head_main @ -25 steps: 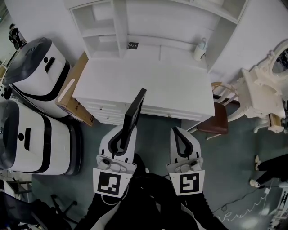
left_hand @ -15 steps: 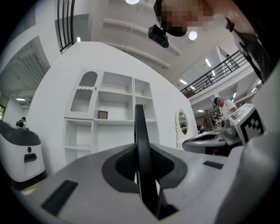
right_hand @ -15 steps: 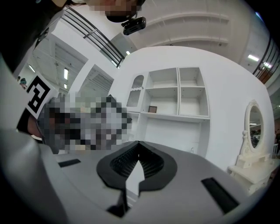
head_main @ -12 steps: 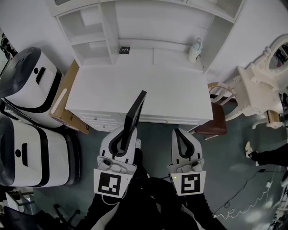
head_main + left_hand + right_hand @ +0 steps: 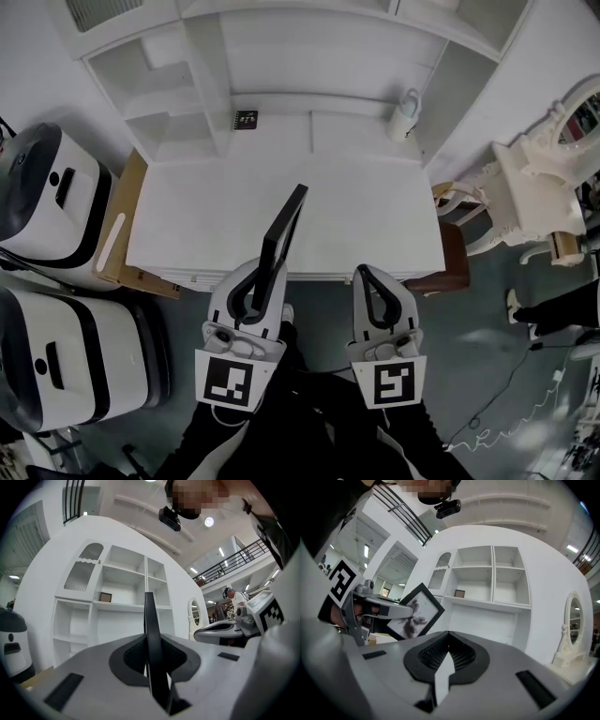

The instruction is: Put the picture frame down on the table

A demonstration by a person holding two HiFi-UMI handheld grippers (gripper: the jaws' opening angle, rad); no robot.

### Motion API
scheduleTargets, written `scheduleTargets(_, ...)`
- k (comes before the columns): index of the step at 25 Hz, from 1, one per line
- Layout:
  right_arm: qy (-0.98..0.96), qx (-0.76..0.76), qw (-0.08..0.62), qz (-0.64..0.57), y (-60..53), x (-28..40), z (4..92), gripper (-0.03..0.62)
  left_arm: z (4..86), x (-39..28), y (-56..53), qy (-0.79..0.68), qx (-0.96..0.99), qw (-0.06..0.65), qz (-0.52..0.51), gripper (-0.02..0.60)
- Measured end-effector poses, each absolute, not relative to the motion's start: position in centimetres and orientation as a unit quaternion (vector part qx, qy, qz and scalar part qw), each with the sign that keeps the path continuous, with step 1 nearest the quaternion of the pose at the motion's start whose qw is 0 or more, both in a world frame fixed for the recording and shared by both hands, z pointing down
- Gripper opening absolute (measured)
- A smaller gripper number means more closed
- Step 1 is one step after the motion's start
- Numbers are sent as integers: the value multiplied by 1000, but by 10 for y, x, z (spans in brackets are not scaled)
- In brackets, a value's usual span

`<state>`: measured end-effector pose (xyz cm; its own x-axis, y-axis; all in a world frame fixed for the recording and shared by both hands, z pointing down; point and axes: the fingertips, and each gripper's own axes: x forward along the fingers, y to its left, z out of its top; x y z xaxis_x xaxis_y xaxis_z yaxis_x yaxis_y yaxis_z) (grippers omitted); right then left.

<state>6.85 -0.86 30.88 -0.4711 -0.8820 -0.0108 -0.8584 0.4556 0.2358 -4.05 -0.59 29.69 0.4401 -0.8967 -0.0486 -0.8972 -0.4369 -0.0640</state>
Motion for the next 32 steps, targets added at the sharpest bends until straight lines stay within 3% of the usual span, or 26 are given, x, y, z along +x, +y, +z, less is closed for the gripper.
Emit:
scheduleTargets(19, -826, 551, 72, -100, -158, 36, 300, 2, 290, -71, -164, 488, -872, 30, 1, 43)
scheduleTargets(32, -810, 581, 62, -47, -199, 45, 310, 2, 296, -68, -206, 471, -882, 18, 1, 43)
